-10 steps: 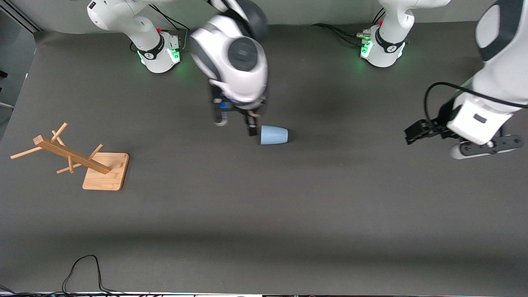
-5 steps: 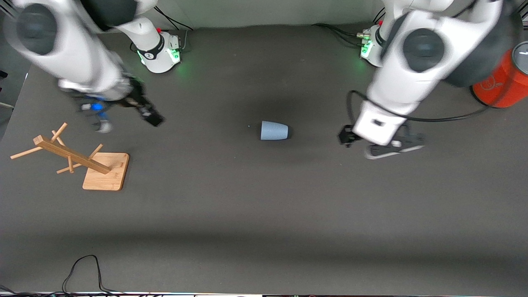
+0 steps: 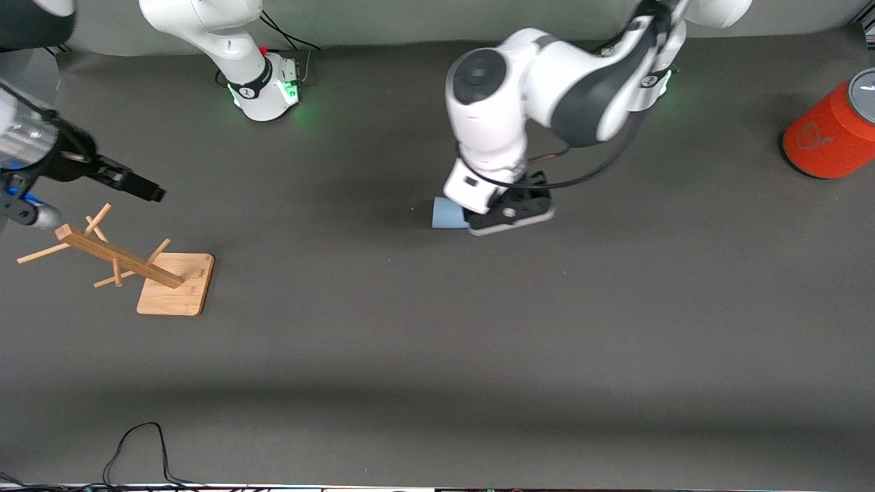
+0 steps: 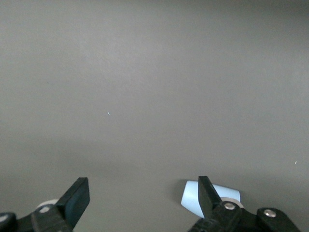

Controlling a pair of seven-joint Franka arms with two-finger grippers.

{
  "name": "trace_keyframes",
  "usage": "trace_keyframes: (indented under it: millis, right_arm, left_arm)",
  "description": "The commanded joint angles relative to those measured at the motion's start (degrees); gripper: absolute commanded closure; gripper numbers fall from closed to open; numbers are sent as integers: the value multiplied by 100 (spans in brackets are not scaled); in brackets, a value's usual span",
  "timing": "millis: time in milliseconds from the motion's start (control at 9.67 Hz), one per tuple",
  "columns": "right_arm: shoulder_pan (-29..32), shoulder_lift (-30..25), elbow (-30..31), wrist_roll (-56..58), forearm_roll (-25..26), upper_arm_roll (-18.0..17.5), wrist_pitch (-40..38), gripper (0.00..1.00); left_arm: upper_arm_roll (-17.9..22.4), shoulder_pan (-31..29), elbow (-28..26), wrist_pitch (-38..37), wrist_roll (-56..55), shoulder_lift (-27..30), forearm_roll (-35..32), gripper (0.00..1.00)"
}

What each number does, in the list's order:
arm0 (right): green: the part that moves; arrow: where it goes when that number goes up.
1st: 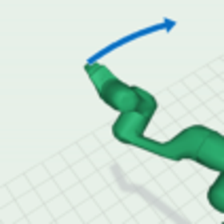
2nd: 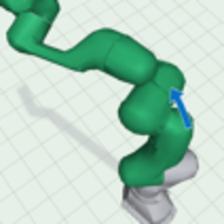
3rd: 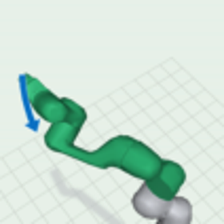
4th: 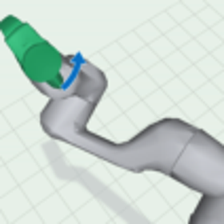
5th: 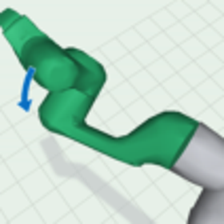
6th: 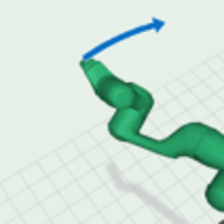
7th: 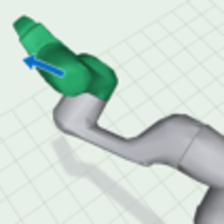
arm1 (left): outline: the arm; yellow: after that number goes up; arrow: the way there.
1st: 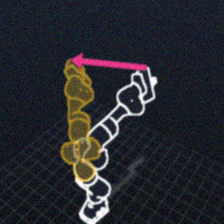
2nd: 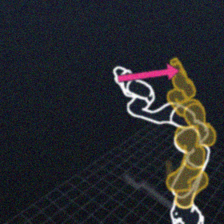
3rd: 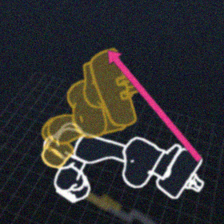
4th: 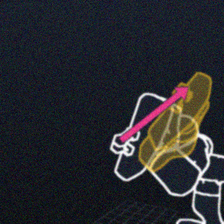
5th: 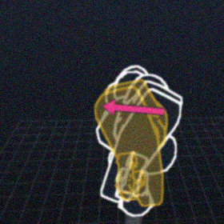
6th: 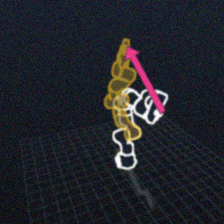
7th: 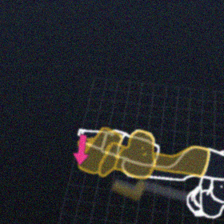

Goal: Rotate and upright cup with both arms
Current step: 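Reach the left gripper to the cup while the right gripper withdraws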

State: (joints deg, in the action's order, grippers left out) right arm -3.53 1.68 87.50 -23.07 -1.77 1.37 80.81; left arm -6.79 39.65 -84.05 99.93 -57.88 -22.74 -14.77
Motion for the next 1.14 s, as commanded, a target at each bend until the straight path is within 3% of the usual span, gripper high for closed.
trace_keyframes:
  millis: [0,207,414,1034]
  right_arm:
    - [290,-115,83,1404,98,-32,153,0]
    - [309,-115,100,2329,98,178,443,0]
    - [300,-115,109,2562,89,240,628,0]
    - [643,-115,83,2492,98,3,690,0]
  left_arm:
    - [117,760,563,-700,-485,-571,-437,0]
    - [117,1053,1046,-958,-1282,-1168,-658,0]
    - [117,1246,1644,-897,-1813,-1722,-807,0]
    - [169,1975,1831,-607,-2068,-2849,-1255,0]
